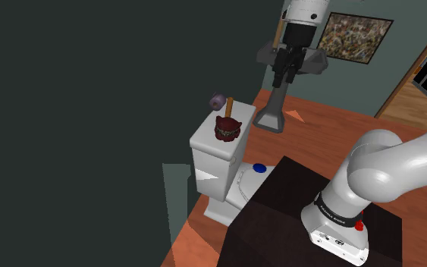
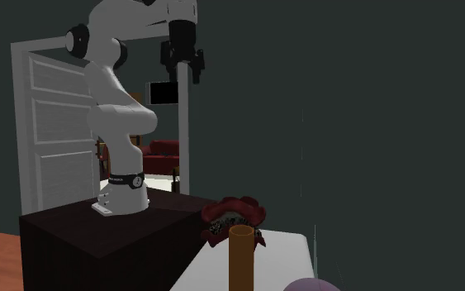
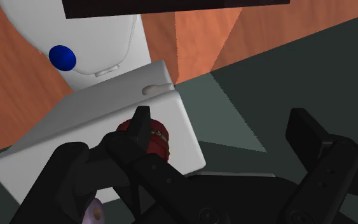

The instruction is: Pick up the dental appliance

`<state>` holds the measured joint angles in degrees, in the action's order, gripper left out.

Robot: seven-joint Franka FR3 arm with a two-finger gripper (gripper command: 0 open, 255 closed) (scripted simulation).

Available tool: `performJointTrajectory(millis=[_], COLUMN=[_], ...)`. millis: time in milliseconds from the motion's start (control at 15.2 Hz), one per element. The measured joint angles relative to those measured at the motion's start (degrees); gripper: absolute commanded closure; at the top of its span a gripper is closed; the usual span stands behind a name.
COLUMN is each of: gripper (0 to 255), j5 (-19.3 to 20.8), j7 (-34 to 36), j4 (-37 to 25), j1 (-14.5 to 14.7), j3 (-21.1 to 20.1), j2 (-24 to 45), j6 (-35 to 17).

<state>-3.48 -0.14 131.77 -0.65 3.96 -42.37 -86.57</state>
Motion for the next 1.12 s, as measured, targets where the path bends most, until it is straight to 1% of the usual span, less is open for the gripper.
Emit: performJointTrajectory(millis=[132,462,990,1122], gripper=[0,0,0,0], j5=[0.0,0.3,-0.5,-1.1], j7=[0.0,-1.2,-3.4,-3.9], j4=[0.0,1.2,-1.8,-4.0], j1=[0.0,-0.4,-0.8,-0.8], j3=[0.1,1.5,3.8,4.3], j2=[0.8,7.9,23.3,28.1], j6=[-0.7,-8.3,-19.6,-21.9])
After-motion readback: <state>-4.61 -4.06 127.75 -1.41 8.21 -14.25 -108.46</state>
